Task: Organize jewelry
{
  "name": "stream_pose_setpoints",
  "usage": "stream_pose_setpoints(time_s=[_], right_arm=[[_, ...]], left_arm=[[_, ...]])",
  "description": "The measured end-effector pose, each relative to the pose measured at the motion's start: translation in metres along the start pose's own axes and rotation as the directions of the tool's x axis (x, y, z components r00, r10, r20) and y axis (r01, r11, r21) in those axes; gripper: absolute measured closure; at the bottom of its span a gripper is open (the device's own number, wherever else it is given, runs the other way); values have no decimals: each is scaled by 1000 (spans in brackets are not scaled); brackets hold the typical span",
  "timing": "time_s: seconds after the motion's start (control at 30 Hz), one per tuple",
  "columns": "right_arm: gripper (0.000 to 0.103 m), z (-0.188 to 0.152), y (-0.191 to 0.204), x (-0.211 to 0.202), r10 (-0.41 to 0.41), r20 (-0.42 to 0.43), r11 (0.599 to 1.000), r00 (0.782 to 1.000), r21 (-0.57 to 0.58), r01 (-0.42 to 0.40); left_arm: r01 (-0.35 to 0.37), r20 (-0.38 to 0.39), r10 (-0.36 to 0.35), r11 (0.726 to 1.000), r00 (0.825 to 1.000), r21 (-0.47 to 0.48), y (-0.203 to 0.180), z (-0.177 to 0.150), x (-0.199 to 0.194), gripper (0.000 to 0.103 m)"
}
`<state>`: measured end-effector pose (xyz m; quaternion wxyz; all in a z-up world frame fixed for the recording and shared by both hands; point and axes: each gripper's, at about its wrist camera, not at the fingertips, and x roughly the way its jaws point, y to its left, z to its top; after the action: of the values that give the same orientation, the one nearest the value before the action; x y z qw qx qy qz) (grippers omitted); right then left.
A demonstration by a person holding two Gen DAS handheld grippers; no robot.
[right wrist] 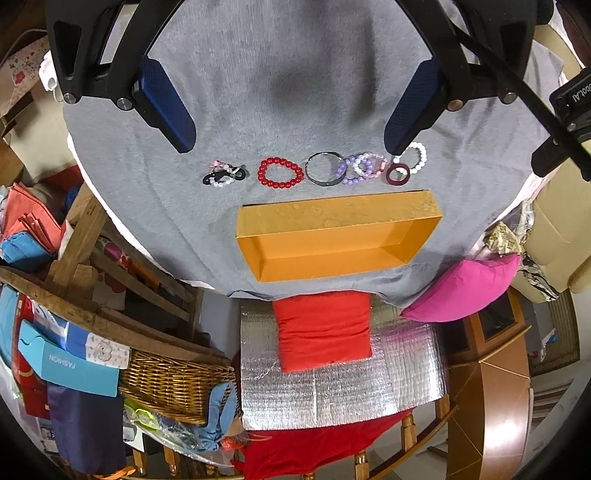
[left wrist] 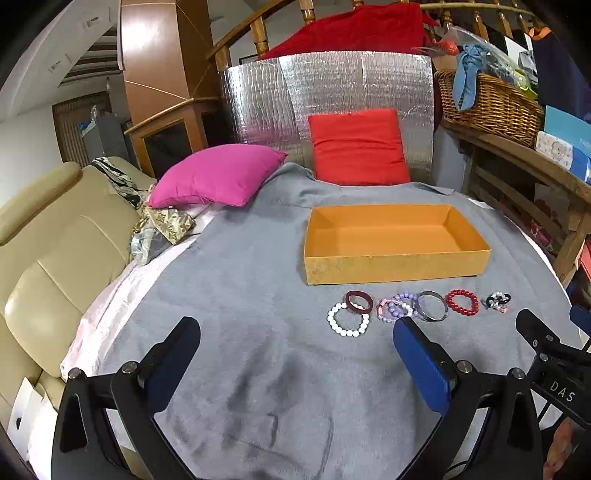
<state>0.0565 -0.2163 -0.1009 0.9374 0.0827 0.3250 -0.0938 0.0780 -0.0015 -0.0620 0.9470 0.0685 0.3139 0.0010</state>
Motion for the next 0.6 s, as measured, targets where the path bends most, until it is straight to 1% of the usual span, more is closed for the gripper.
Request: stream_pose_setpoints(time_s=[0.1,0.17,0.23,0.33,0.37,0.4,0.43,0.5,0.6], right_arm=[[0,5,-3,17,0,-3,1000,1000,0,0],[0,7,-11,31,18,-8,1000,1000,18,-18],[0,10,-26,49,54,-17,997,998,51,-53],[1,12,-56,79,119,-35,990,992,81,-116],[4,14,-66,88,124,-47,988,991,99,-119],[6,15,-80,99,129,-69,984,989,131,-119],[8,17,-96,111,153,-95,974,984,180,-134],[9,20,-121,130,188,-127,953,974,264,-150],[20,22,-145,152,196,-175,936,965,327,-131]], left_arm=[[8,-12,-8,1000,1000,-1,-3,3,19,0],[20,-22,-20,1000,1000,1,-7,6,36,0],[39,-35,-39,999,999,-1,-11,9,55,0],[92,-72,-92,996,993,-9,-17,12,92,0],[111,-86,-111,994,990,-8,-19,14,105,0],[134,-106,-133,991,985,-2,-22,15,120,0],[151,-123,-150,989,981,3,-24,16,131,0],[199,-158,-196,980,968,0,-28,13,154,0],[244,-222,-245,969,944,-31,-26,4,180,0]])
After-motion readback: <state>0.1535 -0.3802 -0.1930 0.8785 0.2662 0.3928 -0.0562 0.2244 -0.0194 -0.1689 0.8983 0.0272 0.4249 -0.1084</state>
